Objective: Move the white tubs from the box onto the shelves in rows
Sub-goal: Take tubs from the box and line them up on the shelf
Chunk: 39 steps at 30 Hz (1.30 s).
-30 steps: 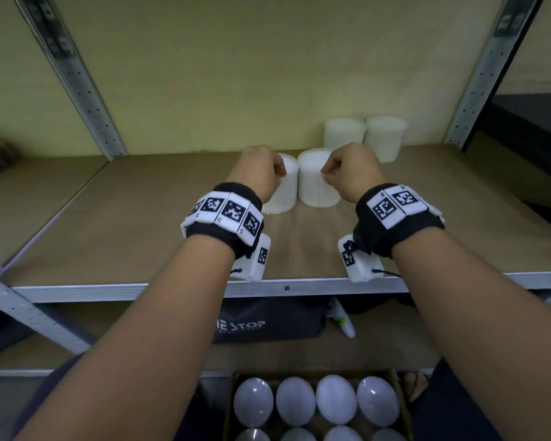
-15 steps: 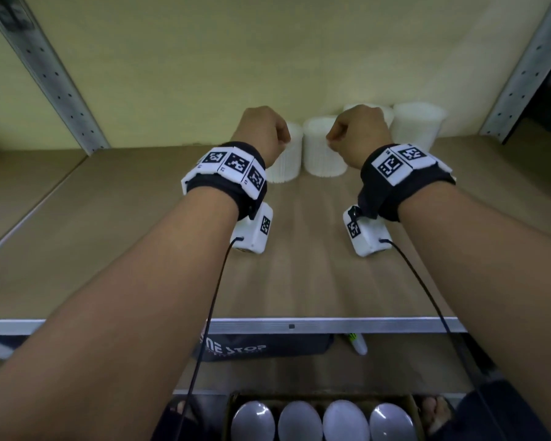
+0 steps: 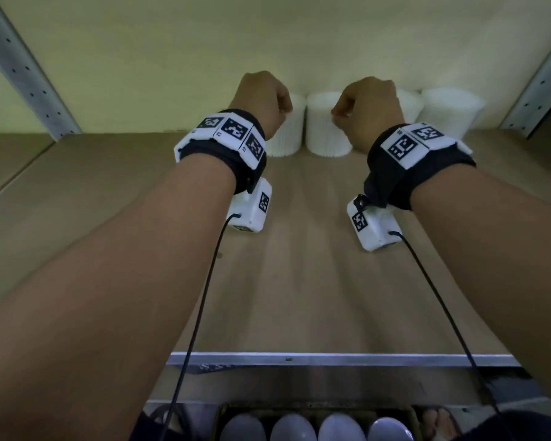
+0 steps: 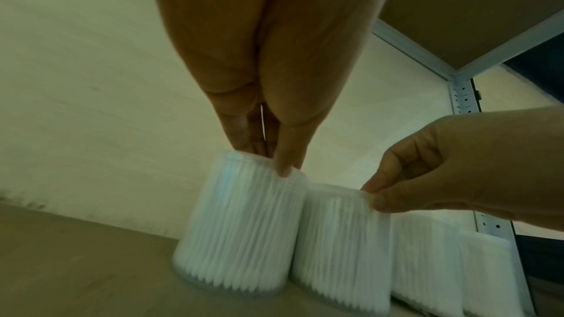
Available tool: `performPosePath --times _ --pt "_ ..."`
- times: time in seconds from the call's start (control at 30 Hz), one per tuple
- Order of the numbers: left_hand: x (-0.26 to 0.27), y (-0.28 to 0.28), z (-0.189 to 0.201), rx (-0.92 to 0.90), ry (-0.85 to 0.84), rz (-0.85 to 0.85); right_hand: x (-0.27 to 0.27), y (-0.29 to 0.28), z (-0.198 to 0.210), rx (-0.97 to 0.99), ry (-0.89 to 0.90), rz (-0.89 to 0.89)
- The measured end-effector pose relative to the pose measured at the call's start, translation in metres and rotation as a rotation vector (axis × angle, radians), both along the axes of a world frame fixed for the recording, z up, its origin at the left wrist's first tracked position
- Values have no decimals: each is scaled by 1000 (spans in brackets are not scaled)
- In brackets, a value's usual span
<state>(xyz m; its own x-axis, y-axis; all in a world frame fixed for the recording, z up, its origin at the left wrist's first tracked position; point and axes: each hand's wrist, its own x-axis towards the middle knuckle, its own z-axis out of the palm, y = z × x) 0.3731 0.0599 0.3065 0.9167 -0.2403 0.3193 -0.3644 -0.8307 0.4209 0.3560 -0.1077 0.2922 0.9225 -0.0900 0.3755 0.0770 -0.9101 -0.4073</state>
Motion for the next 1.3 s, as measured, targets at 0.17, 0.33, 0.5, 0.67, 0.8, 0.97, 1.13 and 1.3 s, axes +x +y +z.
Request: performPosePath --times 0.17,0.33,0.5,0.67,0.8,0.97,1.13,1.3 --pt "5 1 -1 -2 -8 2 3 -5 -2 25 -5 17" --pt "0 -3 3 122 31 0 -8 -4 4 -5 46 72" --pt "-21 4 11 250 136 -41 -32 -3 25 -221 292 135" --pt "-63 15 6 182 132 -44 -75 -4 29 -135 304 124" --pt "-111 19 3 129 182 -46 -123 -8 23 -116 326 127" --pt "-176 12 0 108 189 -99 -186 -12 10 -47 274 97" --pt "-232 -4 -7 97 181 -167 -244 -19 0 -17 268 73" --pt "-271 -20 -23 129 195 -240 -296 -30 -24 57 232 29"
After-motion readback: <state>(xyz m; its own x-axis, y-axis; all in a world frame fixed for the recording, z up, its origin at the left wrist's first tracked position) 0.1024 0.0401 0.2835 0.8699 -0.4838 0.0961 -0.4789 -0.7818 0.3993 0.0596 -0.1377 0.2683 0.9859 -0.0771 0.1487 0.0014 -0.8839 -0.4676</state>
